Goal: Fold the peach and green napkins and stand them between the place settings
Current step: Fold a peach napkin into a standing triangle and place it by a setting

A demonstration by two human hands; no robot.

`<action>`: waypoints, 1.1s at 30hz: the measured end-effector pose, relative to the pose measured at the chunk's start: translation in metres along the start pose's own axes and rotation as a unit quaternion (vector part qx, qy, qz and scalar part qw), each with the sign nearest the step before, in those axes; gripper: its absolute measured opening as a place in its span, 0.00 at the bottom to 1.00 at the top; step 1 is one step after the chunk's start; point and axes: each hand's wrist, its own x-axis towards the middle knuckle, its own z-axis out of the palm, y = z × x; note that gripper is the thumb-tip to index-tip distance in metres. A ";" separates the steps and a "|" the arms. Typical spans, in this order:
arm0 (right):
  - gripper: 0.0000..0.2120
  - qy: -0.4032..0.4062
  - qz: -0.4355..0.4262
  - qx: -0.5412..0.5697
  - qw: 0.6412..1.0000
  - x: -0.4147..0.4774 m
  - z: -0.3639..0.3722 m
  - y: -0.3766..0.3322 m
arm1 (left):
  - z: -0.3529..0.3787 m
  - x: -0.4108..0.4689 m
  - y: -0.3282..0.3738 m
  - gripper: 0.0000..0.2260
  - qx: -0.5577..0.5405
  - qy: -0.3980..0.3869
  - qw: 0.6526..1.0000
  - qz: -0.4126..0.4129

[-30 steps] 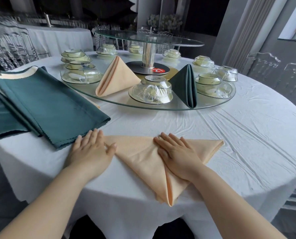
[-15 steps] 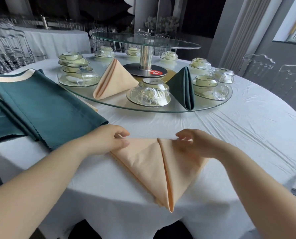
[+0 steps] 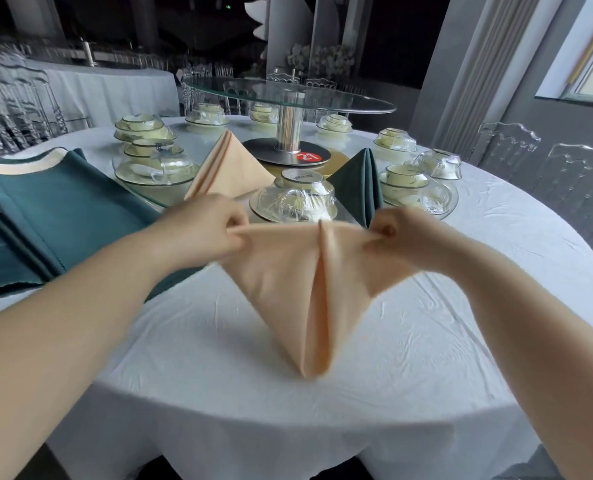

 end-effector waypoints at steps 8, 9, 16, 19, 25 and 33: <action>0.07 0.351 -0.153 -0.101 0.918 -0.011 0.009 -0.006 | 0.007 -0.018 -0.019 0.06 0.081 0.345 0.917 0.181; 0.08 0.324 -0.158 -0.105 0.927 -0.017 0.022 -0.004 | 0.019 -0.026 -0.024 0.05 0.076 0.319 0.925 0.189; 0.14 0.101 -0.188 -0.043 0.976 -0.061 0.100 0.014 | 0.086 -0.076 -0.050 0.10 0.076 0.100 0.970 0.206; 0.31 0.015 -0.145 0.052 0.988 -0.059 0.093 0.013 | 0.086 -0.078 -0.035 0.25 0.067 0.091 0.974 0.196; 0.13 0.015 -0.009 0.256 0.966 -0.018 0.089 0.001 | 0.095 -0.062 0.015 0.34 -0.019 0.042 0.990 0.135; 0.19 -0.079 0.018 0.430 0.899 0.039 0.086 -0.011 | 0.115 -0.059 0.016 0.29 -0.071 0.012 0.994 0.078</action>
